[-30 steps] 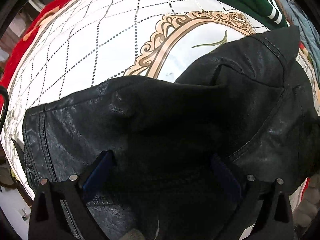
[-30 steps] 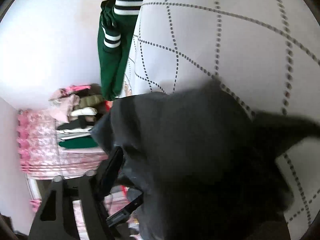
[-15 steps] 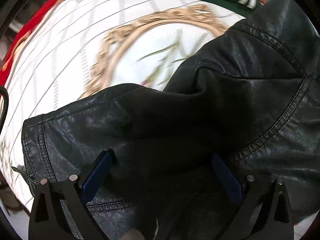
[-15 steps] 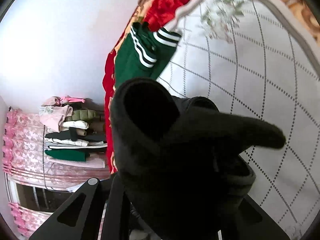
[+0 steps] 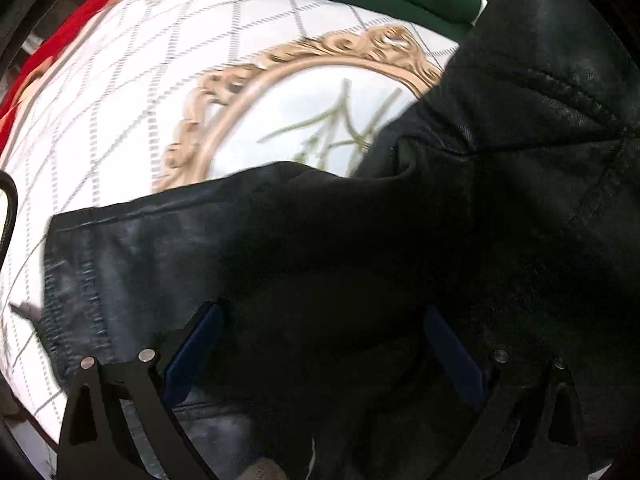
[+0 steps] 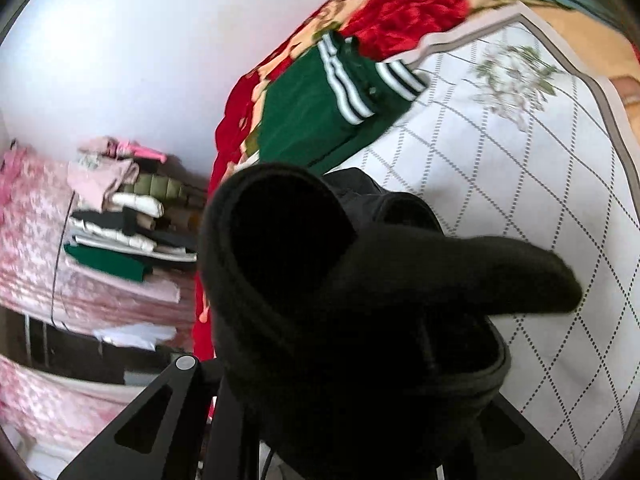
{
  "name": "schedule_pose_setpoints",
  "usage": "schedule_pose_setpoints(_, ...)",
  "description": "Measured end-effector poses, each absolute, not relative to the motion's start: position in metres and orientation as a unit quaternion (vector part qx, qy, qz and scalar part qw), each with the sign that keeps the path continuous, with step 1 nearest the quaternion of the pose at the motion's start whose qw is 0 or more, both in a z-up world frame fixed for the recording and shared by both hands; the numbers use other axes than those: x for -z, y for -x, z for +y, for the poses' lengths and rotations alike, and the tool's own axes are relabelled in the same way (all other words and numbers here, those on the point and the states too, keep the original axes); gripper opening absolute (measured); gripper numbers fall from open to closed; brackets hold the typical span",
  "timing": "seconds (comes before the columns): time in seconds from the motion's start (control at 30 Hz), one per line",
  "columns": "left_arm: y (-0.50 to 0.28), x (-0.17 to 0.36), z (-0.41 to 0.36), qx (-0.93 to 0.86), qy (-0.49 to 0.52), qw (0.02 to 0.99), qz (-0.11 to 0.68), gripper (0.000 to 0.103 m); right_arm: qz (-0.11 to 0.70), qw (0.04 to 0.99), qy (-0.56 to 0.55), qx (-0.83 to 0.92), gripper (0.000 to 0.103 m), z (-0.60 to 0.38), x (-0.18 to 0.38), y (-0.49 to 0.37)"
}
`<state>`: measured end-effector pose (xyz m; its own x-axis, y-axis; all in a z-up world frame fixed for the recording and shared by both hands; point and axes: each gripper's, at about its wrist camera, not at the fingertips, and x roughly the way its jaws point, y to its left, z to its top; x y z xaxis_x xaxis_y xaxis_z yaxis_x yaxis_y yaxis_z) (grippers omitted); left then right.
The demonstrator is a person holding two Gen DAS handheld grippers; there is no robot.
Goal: Fold large clothes
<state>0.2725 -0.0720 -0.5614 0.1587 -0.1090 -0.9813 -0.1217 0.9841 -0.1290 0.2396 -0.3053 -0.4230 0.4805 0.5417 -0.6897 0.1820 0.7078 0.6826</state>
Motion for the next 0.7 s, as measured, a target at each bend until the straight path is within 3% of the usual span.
schedule_pose_setpoints(0.3, -0.195, 0.486, 0.076, -0.134, 0.189, 0.764, 0.602, 0.103, 0.538, 0.74, -0.339, -0.219, 0.017, -0.19, 0.417, -0.24)
schedule_pose_setpoints(0.5, -0.123, 0.451, 0.15, -0.251, 0.198, 0.749, 0.58, 0.103, 0.626, 0.668, -0.282, -0.289, 0.018, -0.06, 0.479, -0.219)
schedule_pose_setpoints(0.6, -0.068, 0.434, 0.184, -0.297, 0.211, 0.743, 0.561, 0.103, 0.692, 0.616, -0.231, -0.296, 0.027, -0.009, 0.527, -0.203)
schedule_pose_setpoints(0.63, -0.067, 0.438, 0.195, -0.308, 0.213, 0.743, 0.555, 0.103, 0.722, 0.588, -0.206, -0.3, 0.036, 0.007, 0.543, -0.195)
schedule_pose_setpoints(0.67, -0.063, 0.43, 0.199, -0.317, 0.217, 0.744, 0.547, 0.103, 0.736, 0.566, -0.203, -0.312, 0.054, 0.015, 0.549, -0.188)
schedule_pose_setpoints(0.7, -0.057, 0.425, 0.201, -0.319, 0.222, 0.746, 0.541, 0.103, 0.742, 0.553, -0.199, -0.322, 0.057, 0.02, 0.55, -0.182)
